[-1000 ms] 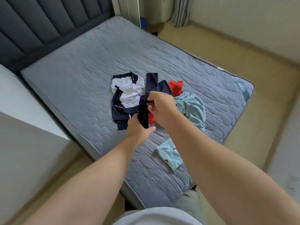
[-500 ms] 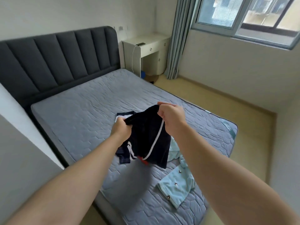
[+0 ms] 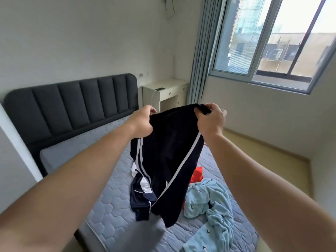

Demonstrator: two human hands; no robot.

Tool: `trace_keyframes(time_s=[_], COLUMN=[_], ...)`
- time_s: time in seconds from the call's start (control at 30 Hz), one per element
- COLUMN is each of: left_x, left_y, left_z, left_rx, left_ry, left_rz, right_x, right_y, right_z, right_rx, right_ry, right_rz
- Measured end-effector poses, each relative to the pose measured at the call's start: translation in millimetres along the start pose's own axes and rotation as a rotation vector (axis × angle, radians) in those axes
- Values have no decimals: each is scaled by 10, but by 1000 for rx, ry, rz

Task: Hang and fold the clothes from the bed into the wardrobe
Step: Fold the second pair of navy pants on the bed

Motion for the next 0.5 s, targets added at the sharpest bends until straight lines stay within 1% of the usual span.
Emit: trace_keyframes(time_s=[0.03, 0.1, 0.17, 0.3, 0.37, 0.43, 0.5], left_x=[-135, -407, -633, -843, -833, -779, -721], left_y=[62, 171, 240, 250, 172, 69, -10], left_z=[-26, -66, -89, -62, -29, 2, 25], left_rx=[37, 107, 135, 92, 23, -42, -67], left_ry=[20, 112, 234, 454, 477, 452, 430], left_rz=[-65, -145, -133, -37, -5, 32, 134], right_x=[-54, -151, -223, -255, -295, -340, -383], right_y=[-108, -305, -474, -678, -722, -718, -675], right_z=[-35, -75, -89, -97, -66, -13, 41], right_rx=[-30, -74, -105, -148, -167, -179, -182], right_ry=[55, 158, 212, 118, 97, 83, 64], right_rz=[8, 73, 130, -3, -30, -15, 6])
Point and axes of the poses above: each hand's wrist, its own z-axis away from the middle knuckle, its own x-axis out of the palm, y = z × x, the point moved 6 cm from there along -z, towards the middle knuckle, and after that the axes turned 8 degrees about x, right-handed, at the moved point
